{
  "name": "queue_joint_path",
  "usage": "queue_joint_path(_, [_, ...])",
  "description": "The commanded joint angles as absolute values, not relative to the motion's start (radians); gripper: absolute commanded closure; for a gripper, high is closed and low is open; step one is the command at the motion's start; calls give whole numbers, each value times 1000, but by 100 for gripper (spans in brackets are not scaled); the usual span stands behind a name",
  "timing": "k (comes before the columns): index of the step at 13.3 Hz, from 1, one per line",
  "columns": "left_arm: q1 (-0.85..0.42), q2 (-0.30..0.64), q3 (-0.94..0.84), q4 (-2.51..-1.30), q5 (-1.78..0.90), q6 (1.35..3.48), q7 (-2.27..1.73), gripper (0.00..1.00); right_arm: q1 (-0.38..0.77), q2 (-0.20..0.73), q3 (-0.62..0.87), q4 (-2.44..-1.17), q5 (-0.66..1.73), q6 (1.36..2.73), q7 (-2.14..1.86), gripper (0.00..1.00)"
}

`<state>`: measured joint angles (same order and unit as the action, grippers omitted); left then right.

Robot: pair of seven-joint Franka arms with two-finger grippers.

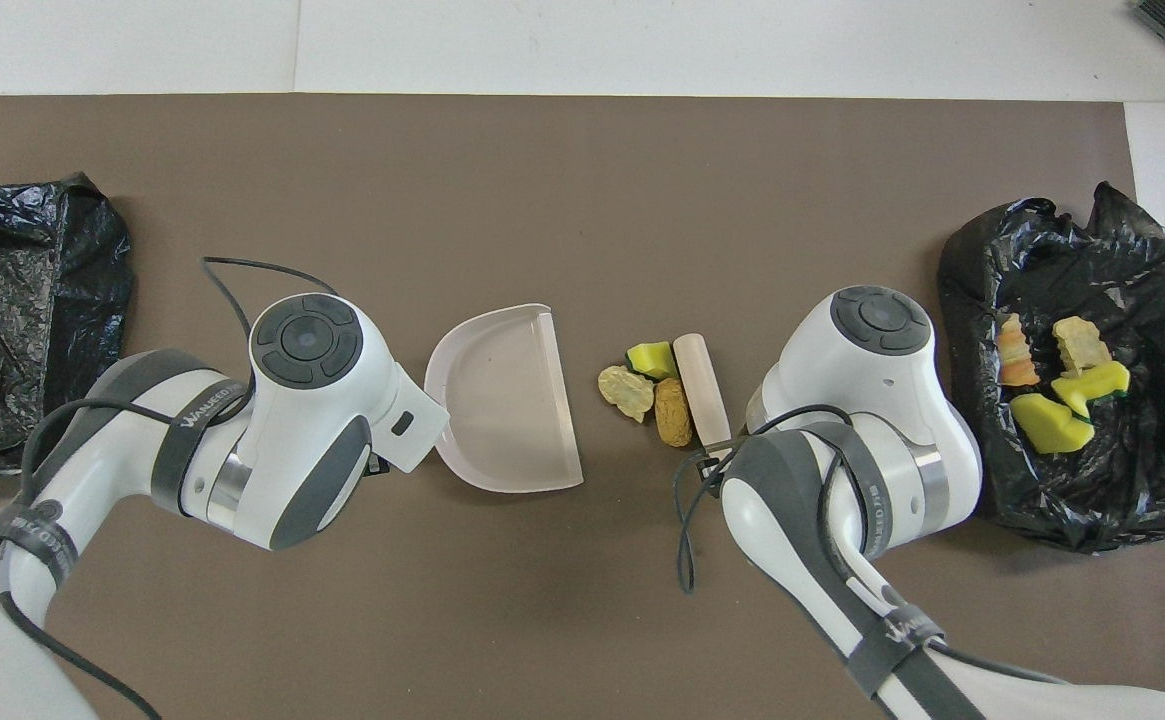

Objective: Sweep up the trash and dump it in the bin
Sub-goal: 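Sweep the crusts and sponge toward the dustpan with the right gripper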

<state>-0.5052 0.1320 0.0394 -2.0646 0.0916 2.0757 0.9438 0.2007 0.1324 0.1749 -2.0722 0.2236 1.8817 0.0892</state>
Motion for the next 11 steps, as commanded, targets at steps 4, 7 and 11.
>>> queue_joint_path(4, [-580,94,49,-2108,106,2095,890,100,322,103,178,-2094,526,2019,245,100])
queue_joint_path(7, [-591,110,49,-2108,106,2120,884,100,360,120,178,-2043,607,2042,342,100])
queue_joint_path(11, [-589,121,49,-2105,97,2187,884,100,338,63,164,-1994,540,1947,377,100])
